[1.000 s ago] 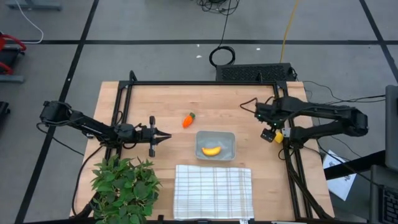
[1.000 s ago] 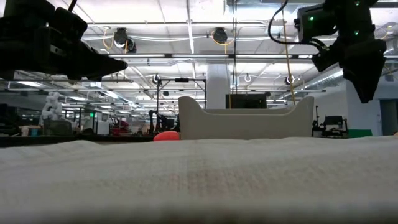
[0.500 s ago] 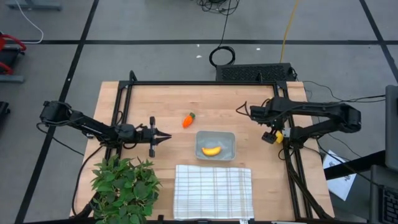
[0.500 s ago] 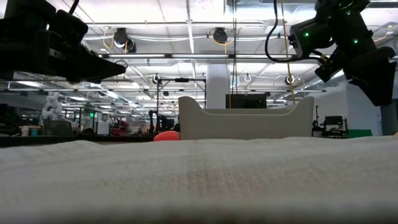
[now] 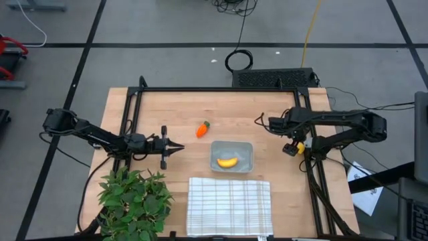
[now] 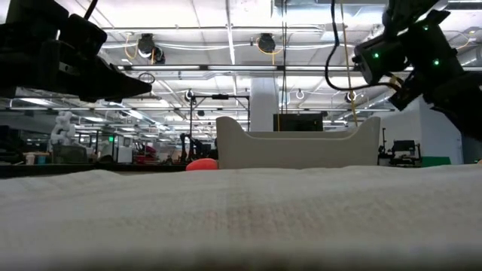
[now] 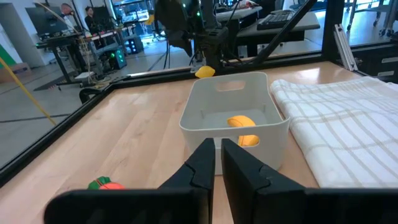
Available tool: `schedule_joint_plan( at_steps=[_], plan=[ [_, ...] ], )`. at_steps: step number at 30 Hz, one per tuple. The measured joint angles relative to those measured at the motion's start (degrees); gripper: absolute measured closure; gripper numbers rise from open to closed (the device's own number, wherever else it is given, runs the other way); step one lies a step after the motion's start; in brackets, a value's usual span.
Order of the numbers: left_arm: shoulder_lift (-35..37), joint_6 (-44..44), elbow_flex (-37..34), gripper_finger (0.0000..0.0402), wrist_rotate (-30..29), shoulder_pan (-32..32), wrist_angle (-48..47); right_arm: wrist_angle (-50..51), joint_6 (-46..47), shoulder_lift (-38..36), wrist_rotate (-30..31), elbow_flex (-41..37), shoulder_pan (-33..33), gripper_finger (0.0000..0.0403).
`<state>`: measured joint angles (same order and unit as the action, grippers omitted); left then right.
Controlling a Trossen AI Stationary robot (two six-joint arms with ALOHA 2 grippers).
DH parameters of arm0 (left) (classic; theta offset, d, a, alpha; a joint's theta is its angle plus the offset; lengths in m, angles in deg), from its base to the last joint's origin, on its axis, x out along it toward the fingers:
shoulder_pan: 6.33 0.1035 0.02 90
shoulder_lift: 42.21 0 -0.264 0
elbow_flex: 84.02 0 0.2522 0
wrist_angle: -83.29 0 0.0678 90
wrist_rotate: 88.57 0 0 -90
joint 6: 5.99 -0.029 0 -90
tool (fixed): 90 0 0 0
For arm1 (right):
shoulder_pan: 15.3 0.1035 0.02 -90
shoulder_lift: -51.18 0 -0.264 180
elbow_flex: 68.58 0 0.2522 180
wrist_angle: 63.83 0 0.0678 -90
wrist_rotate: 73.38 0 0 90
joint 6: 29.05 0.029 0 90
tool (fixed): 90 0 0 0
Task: Pick and placing Produce into tupperware
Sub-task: Put the lemon into the gray bin
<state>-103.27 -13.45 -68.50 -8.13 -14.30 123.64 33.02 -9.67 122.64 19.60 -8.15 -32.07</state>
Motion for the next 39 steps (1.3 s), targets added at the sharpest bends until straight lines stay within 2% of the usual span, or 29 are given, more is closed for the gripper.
schedule_joint_plan(
  at_steps=[6, 17, 29, 39],
  plan=[
    [0.0, 0.0, 0.0, 0.0369, 0.0, 0.0, 0.0, -1.7, 1.3, 0.0, 0.0, -3.3, 0.0, 0.0044],
    [0.0, -0.4, 0.0, 0.0369, 0.0, 0.0, 0.0, -5.2, 2.3, 1.3, -0.2, -3.3, 0.0, 0.0044],
    [0.0, -1.3, 0.0, 0.0369, -0.4, 0.0, 0.1, -3.8, 0.5, 11.3, -1.3, -3.3, 0.4, 0.0044],
    [0.0, -1.3, 0.0, 0.0369, -0.5, 0.0, 0.0, -3.8, 1.0, 15.0, -1.3, -3.3, 0.4, 0.0044]
  ],
)
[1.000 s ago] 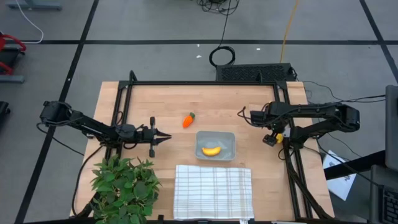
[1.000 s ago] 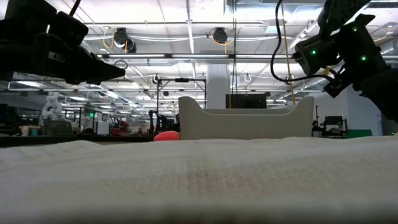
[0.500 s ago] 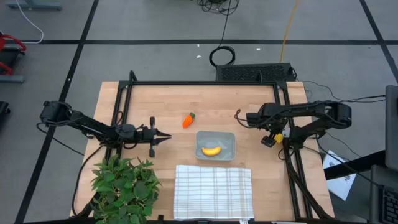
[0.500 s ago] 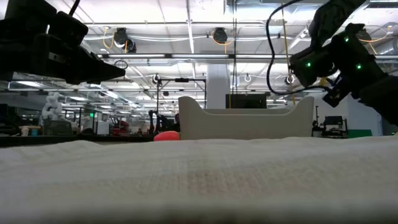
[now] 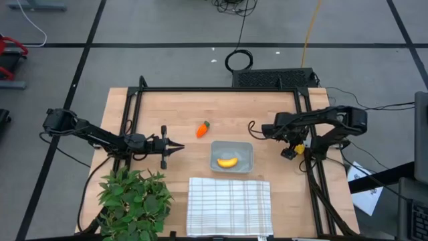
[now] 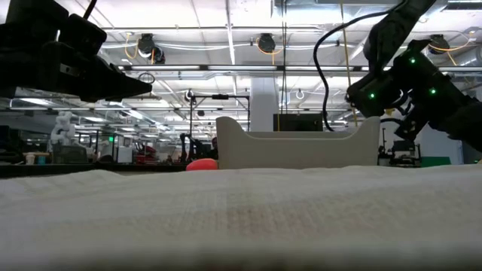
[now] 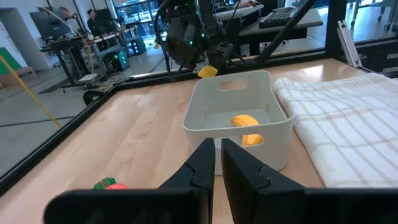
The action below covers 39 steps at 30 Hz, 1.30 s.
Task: Pick and placing Produce into tupperware
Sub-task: Put the lemon into the gray bin
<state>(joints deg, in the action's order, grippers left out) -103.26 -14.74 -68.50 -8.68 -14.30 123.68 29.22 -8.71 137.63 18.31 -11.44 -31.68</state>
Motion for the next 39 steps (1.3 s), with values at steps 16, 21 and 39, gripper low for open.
schedule_joint_plan(
  at_steps=[16, 21, 39],
  plan=[
    [0.0, 0.0, 0.0, 0.0369, 0.0, 0.0, -0.1, -0.8, 0.1, 1.7, 0.0, 0.1, 0.0, 0.0044],
    [0.0, 0.0, 0.0, 0.0369, 0.0, 0.0, -0.1, -1.0, 0.1, 1.7, 0.0, 0.1, 0.0, 0.0044],
    [0.0, 0.0, 0.0, 0.0369, 0.0, 0.0, -0.1, 1.4, -1.9, 1.7, -1.1, 1.0, -0.2, 0.0051]
  ],
)
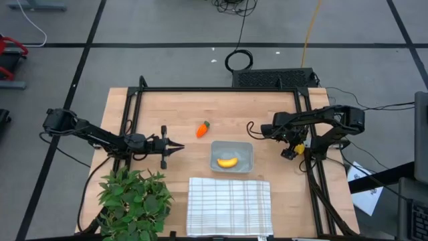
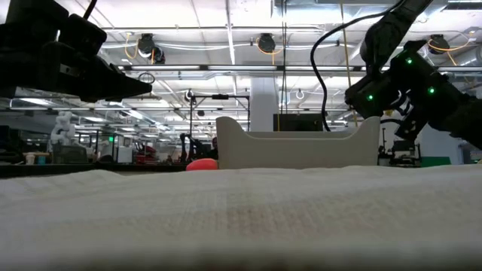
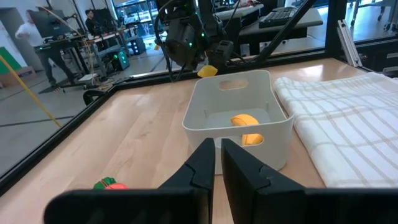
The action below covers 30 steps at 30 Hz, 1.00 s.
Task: Pick and placing Produce into tupperware
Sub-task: Put the lemon into the gray bin
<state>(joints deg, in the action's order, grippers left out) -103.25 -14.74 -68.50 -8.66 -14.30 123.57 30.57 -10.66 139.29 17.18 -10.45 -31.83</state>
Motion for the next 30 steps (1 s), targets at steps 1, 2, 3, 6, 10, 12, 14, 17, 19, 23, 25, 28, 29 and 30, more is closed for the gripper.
schedule_joint_plan(
  at_steps=[1, 2, 3, 6, 10, 12, 14, 17, 19, 23, 25, 28, 29, 30],
  plan=[
    [0.0, 0.0, 0.0, 0.0369, 0.0, 0.0, 0.0, 1.5, -0.6, 0.0, -0.4, 0.6, 0.0, 0.0051],
    [0.0, -0.1, 0.0, 0.0369, 0.0, 0.0, 0.0, 3.2, -1.2, 0.0, -0.6, 1.1, 0.0, 0.0051],
    [0.0, -0.2, 0.0, 0.0369, -0.1, 0.0, 0.0, 4.8, -1.5, 0.0, -0.7, 1.6, 0.0, 0.0051],
    [0.0, -0.3, 0.0, 0.0369, -0.3, 0.0, 0.0, 6.9, -1.5, 0.0, -0.7, 3.0, 0.0, 0.0051],
    [0.0, -0.6, 0.0, 0.0369, -0.3, 0.0, 0.0, 4.6, -0.8, 0.0, -1.4, 4.2, 0.0, 0.0051],
    [0.0, -0.6, 0.0, 0.0369, -0.3, 0.0, 0.0, 2.2, 1.0, 0.8, -3.2, 4.4, 0.0, 0.0051],
    [0.0, -0.6, 0.0, 0.0369, -0.4, 0.0, -0.1, 1.0, 1.9, 1.9, -3.7, 4.5, 0.1, 0.0051],
    [0.0, -0.5, 0.0, 0.0369, -0.4, 0.0, -0.4, 0.7, 2.9, 5.1, -3.7, 4.6, 0.3, 0.0051],
    [0.0, -0.5, 0.0, 0.0369, -0.4, 0.0, -0.4, 0.8, 3.5, 7.2, -3.6, 4.6, 0.3, 0.0051],
    [0.0, -0.5, 0.0, 0.0369, -0.4, 0.0, -0.8, 0.8, 3.7, 11.4, -3.6, 4.5, 0.3, 0.0051],
    [0.0, -0.5, 0.0, 0.0369, -0.4, 0.0, -1.3, 0.7, 3.8, 12.6, -3.4, 4.5, 0.3, 0.0051],
    [0.0, -0.5, 0.0, 0.0369, -0.4, 0.0, -1.9, -0.8, 3.9, 13.5, -3.3, 4.5, 0.3, 0.0051],
    [0.0, -0.5, 0.0, 0.0369, -0.4, 0.0, -2.1, -1.3, 3.9, 13.7, -3.3, 4.5, 0.3, 0.0051],
    [0.0, -0.5, 0.0, 0.0369, -0.4, 0.0, -2.2, -1.7, 3.9, 14.0, -3.3, 4.5, 0.3, 0.0051]
  ],
)
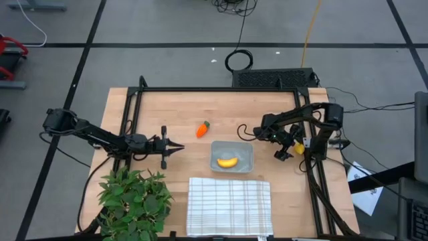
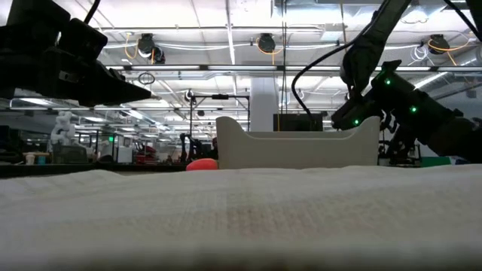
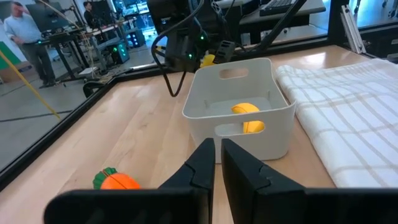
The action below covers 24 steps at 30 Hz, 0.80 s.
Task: Pick and placing Produce into tupperware
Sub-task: Put the lemon into the gray bin
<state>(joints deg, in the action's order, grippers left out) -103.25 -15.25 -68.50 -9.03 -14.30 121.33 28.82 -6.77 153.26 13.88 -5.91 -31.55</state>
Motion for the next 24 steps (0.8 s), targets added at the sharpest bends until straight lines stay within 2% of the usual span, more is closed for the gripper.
schedule_joint_plan(
  at_steps=[14, 24],
  plan=[
    [0.0, 0.1, 0.0, 0.0369, 0.0, 0.0, -0.3, 2.5, 3.4, 0.9, 0.0, 0.0, -1.0, 0.0051],
    [0.0, 0.1, 0.0, 0.0369, 0.0, 0.0, -0.3, 2.6, 7.7, 0.9, 2.7, -1.2, -1.0, 0.0052]
  ],
)
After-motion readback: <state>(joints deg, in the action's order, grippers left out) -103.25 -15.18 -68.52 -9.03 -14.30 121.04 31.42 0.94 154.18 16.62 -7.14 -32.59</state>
